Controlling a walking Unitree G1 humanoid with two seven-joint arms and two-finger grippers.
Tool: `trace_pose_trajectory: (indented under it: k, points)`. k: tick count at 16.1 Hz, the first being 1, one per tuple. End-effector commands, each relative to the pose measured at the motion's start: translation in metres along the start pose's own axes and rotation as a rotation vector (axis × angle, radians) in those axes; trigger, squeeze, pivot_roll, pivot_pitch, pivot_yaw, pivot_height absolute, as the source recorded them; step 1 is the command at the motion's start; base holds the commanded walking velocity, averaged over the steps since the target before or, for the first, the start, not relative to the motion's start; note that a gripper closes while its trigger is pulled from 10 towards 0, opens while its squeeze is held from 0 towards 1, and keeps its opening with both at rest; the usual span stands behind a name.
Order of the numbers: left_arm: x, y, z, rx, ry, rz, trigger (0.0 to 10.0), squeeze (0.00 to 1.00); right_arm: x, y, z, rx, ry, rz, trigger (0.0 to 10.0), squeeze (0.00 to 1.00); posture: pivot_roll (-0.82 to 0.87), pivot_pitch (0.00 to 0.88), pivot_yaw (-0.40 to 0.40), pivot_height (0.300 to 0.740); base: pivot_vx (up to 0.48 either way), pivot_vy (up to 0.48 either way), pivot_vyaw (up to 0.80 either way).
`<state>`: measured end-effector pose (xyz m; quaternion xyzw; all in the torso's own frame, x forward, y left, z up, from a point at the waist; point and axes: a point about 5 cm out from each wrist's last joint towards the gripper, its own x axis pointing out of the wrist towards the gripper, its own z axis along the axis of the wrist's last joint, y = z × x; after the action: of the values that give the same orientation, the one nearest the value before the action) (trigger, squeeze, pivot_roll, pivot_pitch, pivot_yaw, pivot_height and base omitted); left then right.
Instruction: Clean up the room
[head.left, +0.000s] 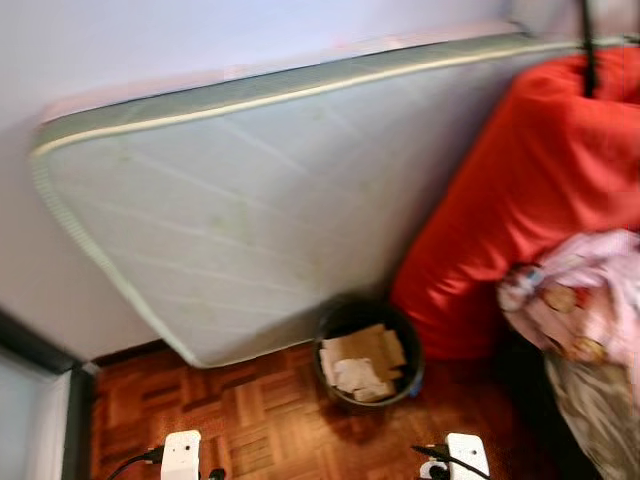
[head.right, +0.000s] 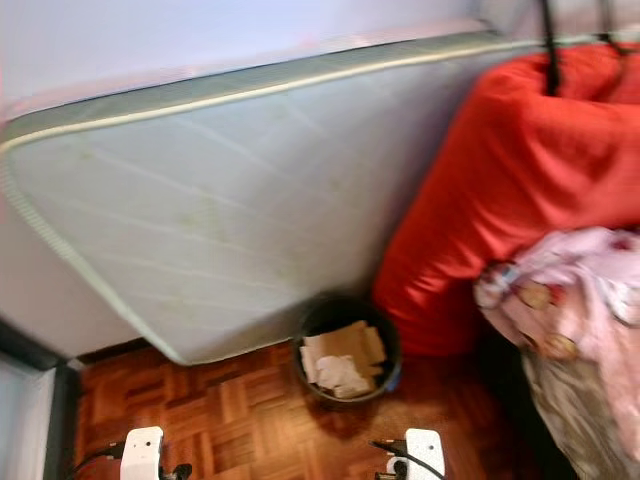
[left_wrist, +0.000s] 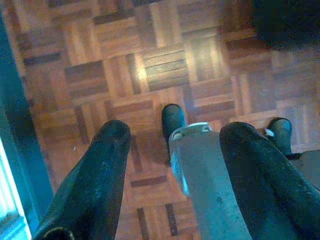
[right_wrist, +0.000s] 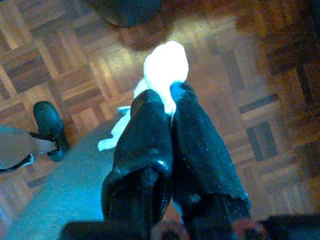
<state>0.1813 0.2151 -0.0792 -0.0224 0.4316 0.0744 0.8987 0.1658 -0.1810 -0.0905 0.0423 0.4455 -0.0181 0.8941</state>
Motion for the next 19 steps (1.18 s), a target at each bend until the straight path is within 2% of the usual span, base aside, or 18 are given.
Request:
trace_pose_trajectory:
  k: [1,3,5,7,9,10,11,12,15,17,18,19]
  points:
    - [-0.002,0.003,-0.011,-0.004,0.037,0.010,10.0,0.00,-0.003,-0.012,-0.006,0.022,0.024,-0.021,10.0,0.00,-0.08,0.157,0.001,0.740,0.000,0.000,-0.78]
    - [-0.002,0.003,-0.011,-0.002,0.038,0.009,10.0,0.00,-0.005,-0.024,-0.003,0.020,0.017,-0.033,10.0,0.00,-0.07,0.158,0.002,0.740,0.000,0.000,-0.78]
    - [-0.002,0.004,-0.010,0.026,0.035,0.013,10.0,0.00,-0.005,-0.027,-0.003,0.020,0.018,-0.034,10.0,0.00,-0.07,0.159,0.003,0.740,0.000,0.000,-0.78]
    - [-0.002,0.005,-0.009,0.037,0.032,0.020,10.0,0.00,-0.004,-0.020,-0.005,0.019,0.021,-0.026,10.0,0.00,-0.07,0.157,0.003,0.740,0.000,-0.354,-0.78]
    - [-0.002,0.004,-0.010,0.019,0.033,0.021,10.0,0.00,-0.003,-0.006,-0.008,0.015,0.024,-0.012,10.0,0.00,-0.07,0.157,0.004,0.740,0.000,-0.232,-0.78]
    - [0.001,-0.011,0.004,0.024,-0.027,0.001,10.0,0.00,-0.003,-0.006,-0.008,0.012,0.016,-0.013,10.0,0.00,-0.08,0.156,0.004,0.740,0.000,0.000,0.00]
    - [0.002,-0.019,0.009,0.025,-0.057,-0.010,10.0,0.00,-0.003,-0.005,-0.009,0.006,0.019,-0.010,10.0,0.00,-0.08,0.155,0.003,0.740,0.000,0.000,0.00]
    - [0.001,-0.017,0.006,0.024,-0.046,-0.007,10.0,0.00,-0.004,-0.005,-0.011,0.009,0.019,-0.010,10.0,0.00,-0.08,0.155,0.002,0.740,0.000,0.000,0.00]
    - [0.001,-0.015,0.002,0.013,-0.036,-0.002,10.0,0.00,-0.010,-0.023,-0.018,0.012,0.012,-0.021,10.0,0.00,-0.08,0.156,0.001,0.740,0.000,0.000,0.00]
    - [0.001,-0.015,0.002,0.011,-0.036,0.002,10.0,0.00,-0.011,-0.028,-0.017,0.011,0.005,-0.023,10.0,0.00,-0.08,0.157,0.000,0.740,0.000,0.000,0.00]
    - [0.001,-0.014,0.001,0.010,-0.032,0.004,10.0,0.00,-0.009,-0.025,-0.012,0.009,-0.004,-0.018,10.0,0.00,-0.08,0.158,0.000,0.740,0.000,0.000,0.00]
    - [0.001,-0.014,0.002,0.010,-0.034,0.003,10.0,0.00,-0.005,-0.013,-0.009,0.007,-0.009,-0.007,10.0,0.00,-0.08,0.157,0.000,0.740,0.000,0.000,0.00]
